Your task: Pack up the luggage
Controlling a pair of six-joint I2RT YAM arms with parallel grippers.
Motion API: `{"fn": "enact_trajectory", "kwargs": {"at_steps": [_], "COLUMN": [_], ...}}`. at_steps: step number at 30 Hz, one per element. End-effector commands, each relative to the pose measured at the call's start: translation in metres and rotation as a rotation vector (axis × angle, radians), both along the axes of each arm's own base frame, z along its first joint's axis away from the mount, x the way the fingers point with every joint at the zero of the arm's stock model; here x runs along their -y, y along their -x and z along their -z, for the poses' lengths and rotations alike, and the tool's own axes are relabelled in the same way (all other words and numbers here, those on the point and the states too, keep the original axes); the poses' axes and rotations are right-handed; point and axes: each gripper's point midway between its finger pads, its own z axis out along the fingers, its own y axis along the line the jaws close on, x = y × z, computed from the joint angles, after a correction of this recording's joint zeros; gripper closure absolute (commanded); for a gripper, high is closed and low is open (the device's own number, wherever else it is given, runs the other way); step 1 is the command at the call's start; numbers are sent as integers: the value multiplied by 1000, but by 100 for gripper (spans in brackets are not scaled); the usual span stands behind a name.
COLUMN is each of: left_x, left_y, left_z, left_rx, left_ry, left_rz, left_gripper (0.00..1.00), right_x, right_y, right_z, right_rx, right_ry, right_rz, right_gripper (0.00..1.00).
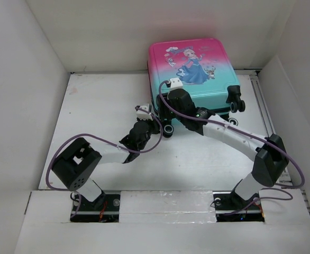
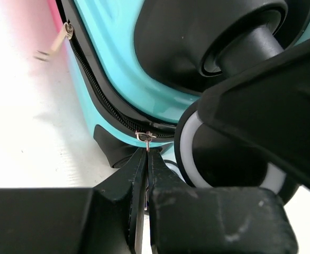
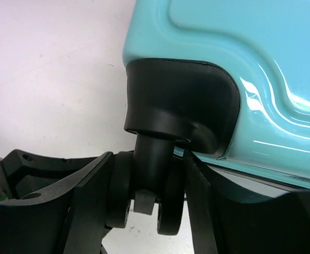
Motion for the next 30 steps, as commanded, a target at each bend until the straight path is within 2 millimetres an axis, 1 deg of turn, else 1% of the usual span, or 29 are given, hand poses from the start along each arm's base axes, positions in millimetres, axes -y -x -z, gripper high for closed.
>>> {"fn": "enact_trajectory", "kwargs": {"at_steps": [1, 2, 3, 4, 5, 6, 7, 8, 9, 10, 11, 12, 13, 14, 15, 16, 17, 18, 19, 20, 21, 23, 24, 25, 26, 27, 28, 29, 30], "left_x": [2, -1, -1, -3, -8, -11, -14, -14, -20, -25, -30, -39, -43, -45, -50, -57, -58, -62, -70, -77, -85, -91, -108, -111, -100, -91, -74, -59, -39], "left_y": [-1, -1, -1, 0, -4, -7, -5, -5, -5, -7, -7, -9, -11, -13, -13, -16, -19, -19, -20, -25, -28, -36, -45, -48, -49, -45, -41, -32, -20], "left_z": [-17, -12, -12, -6, -7, -7, -5, -5, 0, 3, 5, 7, 7, 5, 8, 5, 2, 4, 3, 1, 4, 7, 5, 1, 0, -4, -12, -10, -10], "left_rx": [44, 37, 41, 28, 26, 26, 22, 26, 24, 17, 11, 15, 21, 26, 21, 27, 29, 26, 29, 25, 11, -17, -29, -33, -39, -29, 8, 13, 10], "left_ry": [28, 19, 11, -16, -22, -22, -25, -33, -53, -74, -96, -127, -142, -156, -182, -200, -202, -222, -229, -233, -229, -183, -156, -112, -79, -57, -31, -43, -35], "left_rz": [5, -5, -4, -2, -26, -37, -37, -36, -55, -72, -86, -126, -147, -164, -180, -220, -239, -254, -297, -324, -345, -328, -359, -354, -277, -220, -139, -62, 26], "left_gripper": [100, 100, 100, 100, 100, 100, 100, 100, 100, 100, 100, 100, 100, 100, 100, 100, 100, 100, 100, 100, 100, 100, 100, 100, 100, 100, 100, 100, 100], "right_x": [13, 15, 23, 27, 26, 25, 25, 26, 26, 28, 30, 32, 31, 34, 33, 35, 38, 37, 38, 38, 40, 39, 39, 38, 38, 38, 38, 35, 33], "right_y": [-16, -15, -13, -10, -7, -1, 1, 3, 5, 6, 8, 10, 12, 15, 20, 24, 27, 29, 32, 34, 36, 36, 38, 40, 42, 42, 42, 41, 40], "right_z": [5, 6, 14, 9, 8, 13, 9, 9, 4, 7, 5, 8, 3, 1, 1, 4, 9, 5, 6, 9, 10, 10, 12, 9, 13, 16, 10, 10, 9], "right_rx": [30, 26, 14, 20, 26, 10, 15, 14, 24, 13, 16, 3, 13, 16, 20, 9, 1, 8, 4, -6, -8, -12, -22, -18, -28, -30, -13, -3, -4], "right_ry": [92, 102, 114, 108, 103, 98, 87, 88, 86, 96, 105, 117, 112, 108, 116, 119, 126, 123, 120, 124, 125, 122, 124, 114, 116, 118, 104, 89, 72], "right_rz": [49, 56, 65, 65, 46, 19, 11, 11, -3, -4, -9, -10, -26, -26, -40, -50, -50, -65, -73, -82, -82, -100, -109, -117, -125, -126, -125, -134, -147], "right_gripper": [72, 78, 81, 90, 92, 92, 91, 89, 89, 89, 90, 92, 93, 100, 100, 100, 100, 100, 100, 100, 100, 100, 100, 100, 100, 100, 100, 100, 100]}}
